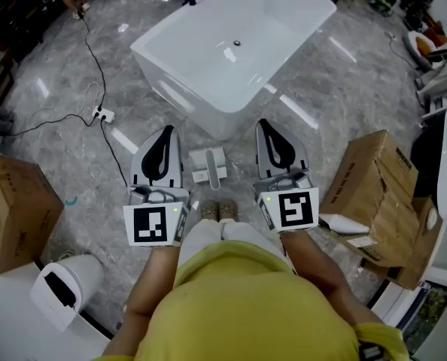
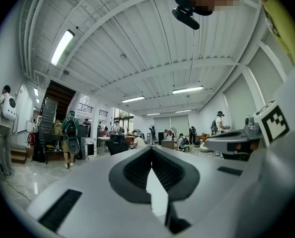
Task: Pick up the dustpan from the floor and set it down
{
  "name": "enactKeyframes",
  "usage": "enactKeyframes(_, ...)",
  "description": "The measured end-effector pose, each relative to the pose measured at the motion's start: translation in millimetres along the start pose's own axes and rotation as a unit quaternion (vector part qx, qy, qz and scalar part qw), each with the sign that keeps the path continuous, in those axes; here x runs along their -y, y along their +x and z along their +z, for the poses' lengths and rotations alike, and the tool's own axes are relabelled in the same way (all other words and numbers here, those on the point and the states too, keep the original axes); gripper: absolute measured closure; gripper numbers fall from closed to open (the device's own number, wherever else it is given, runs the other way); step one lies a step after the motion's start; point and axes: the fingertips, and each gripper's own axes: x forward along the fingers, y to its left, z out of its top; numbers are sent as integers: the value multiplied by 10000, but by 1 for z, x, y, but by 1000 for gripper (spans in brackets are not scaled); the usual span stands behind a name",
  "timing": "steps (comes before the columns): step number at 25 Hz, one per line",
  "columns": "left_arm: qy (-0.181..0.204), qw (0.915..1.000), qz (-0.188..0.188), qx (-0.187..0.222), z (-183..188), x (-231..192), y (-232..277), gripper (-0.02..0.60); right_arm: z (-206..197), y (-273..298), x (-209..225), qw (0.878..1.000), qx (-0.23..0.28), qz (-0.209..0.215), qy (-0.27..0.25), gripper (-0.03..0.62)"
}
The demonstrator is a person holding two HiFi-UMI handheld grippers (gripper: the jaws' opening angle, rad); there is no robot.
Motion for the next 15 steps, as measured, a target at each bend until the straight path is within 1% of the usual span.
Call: enactKeyframes(15, -51, 10000, -42, -13, -4, 10, -1, 578, -5, -3, 1, 10000, -50, 51, 47, 583)
